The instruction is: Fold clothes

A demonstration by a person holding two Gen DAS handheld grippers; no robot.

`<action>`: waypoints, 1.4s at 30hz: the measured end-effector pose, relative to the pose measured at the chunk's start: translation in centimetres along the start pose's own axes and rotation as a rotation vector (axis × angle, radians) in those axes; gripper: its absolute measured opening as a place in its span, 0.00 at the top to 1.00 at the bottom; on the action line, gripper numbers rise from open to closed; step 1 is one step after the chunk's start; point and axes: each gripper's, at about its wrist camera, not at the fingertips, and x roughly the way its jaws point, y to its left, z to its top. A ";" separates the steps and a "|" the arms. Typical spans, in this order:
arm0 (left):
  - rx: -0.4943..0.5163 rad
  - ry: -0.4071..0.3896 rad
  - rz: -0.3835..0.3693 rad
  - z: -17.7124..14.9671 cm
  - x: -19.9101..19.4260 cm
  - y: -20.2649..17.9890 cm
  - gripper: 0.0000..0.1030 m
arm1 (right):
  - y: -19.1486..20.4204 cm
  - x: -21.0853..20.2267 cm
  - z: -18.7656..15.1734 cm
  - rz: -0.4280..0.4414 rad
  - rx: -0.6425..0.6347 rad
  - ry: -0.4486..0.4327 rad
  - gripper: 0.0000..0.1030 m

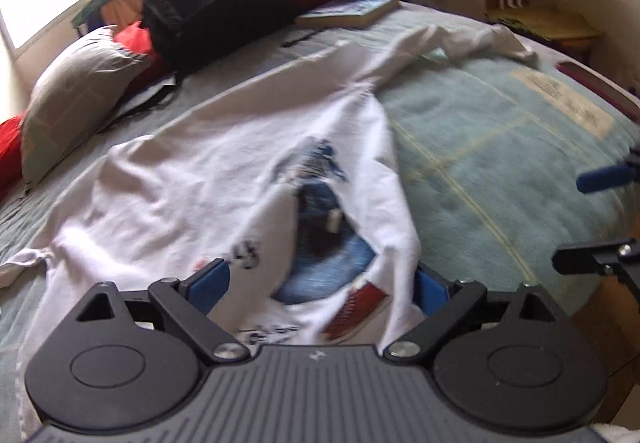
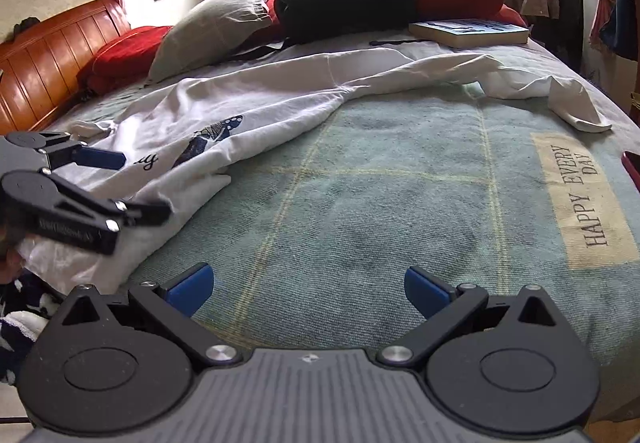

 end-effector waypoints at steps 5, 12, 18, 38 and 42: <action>-0.059 -0.008 0.054 0.0 0.5 3.0 0.08 | 0.7 0.5 0.5 0.031 -0.012 -0.002 0.00; -0.135 0.073 0.084 -1.7 3.3 7.3 0.09 | 1.5 1.4 1.3 0.165 0.016 -0.006 0.00; -0.208 0.039 0.029 -3.1 2.3 8.4 0.09 | 2.1 3.5 2.2 0.357 0.093 0.009 0.00; -0.318 -0.113 0.003 -5.8 -4.1 9.1 0.05 | 7.7 7.6 5.6 0.547 -0.054 -0.054 0.00; -0.343 -0.133 0.015 -6.2 -4.7 9.4 0.04 | 8.1 4.6 6.0 0.630 -0.068 -0.116 0.00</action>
